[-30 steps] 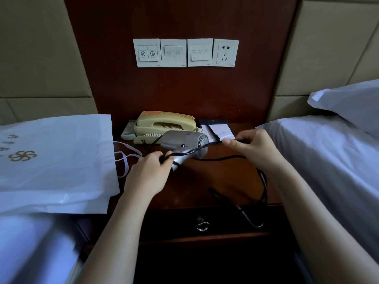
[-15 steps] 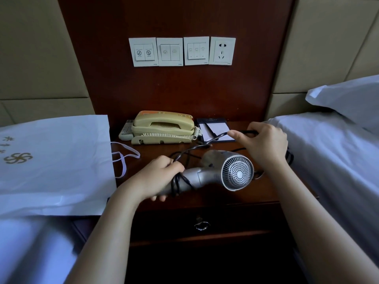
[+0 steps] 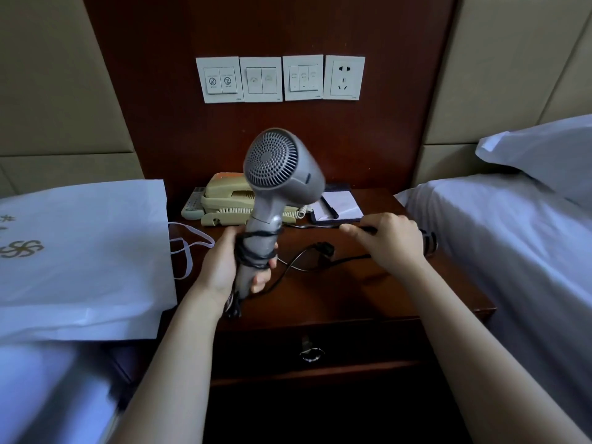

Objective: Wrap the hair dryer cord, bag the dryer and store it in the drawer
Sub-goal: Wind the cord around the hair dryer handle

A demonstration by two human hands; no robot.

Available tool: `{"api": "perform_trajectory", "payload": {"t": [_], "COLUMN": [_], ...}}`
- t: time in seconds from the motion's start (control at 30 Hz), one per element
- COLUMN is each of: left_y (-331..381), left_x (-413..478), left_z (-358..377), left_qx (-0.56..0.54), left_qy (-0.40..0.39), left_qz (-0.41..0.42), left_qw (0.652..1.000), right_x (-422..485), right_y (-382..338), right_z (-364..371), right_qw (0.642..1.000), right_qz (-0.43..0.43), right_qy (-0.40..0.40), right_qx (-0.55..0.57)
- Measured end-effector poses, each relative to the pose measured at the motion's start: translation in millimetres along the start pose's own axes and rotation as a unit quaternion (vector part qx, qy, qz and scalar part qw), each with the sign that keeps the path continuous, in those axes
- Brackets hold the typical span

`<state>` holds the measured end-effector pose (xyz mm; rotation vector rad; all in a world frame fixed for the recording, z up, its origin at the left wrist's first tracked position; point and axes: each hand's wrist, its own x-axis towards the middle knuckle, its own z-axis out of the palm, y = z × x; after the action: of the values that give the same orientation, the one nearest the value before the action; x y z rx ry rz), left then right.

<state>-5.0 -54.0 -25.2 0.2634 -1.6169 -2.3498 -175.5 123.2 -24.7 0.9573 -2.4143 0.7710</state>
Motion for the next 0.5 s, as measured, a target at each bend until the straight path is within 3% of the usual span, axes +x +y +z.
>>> {"api": "perform_trajectory", "payload": {"t": [0.2, 0.3, 0.4, 0.5], "left_y": [3.0, 4.6, 3.8, 0.6], "left_x": [9.7, 14.3, 17.1, 12.9], "left_z": [-4.1, -3.9, -1.9, 5.1], "left_qx": [-0.04, -0.037, 0.039, 0.191], "left_qy": [0.108, 0.169, 0.275, 0.35], "left_qz": [-0.043, -0.065, -0.051, 0.007], "left_qw": [0.992, 0.983, 0.959, 0.917], "right_x": [-3.7, -5.0, -4.9, -8.3], "right_y": [-4.4, -24.0, -48.3, -63.9], "right_z": [-7.3, -18.7, -28.2, -27.4], "right_qw": [0.991, 0.97, 0.944, 0.928], "right_qz": [-0.13, -0.221, -0.295, -0.332], "right_qy": [0.033, 0.1, 0.144, 0.167], "right_qx": [0.003, -0.015, -0.021, -0.008]}}
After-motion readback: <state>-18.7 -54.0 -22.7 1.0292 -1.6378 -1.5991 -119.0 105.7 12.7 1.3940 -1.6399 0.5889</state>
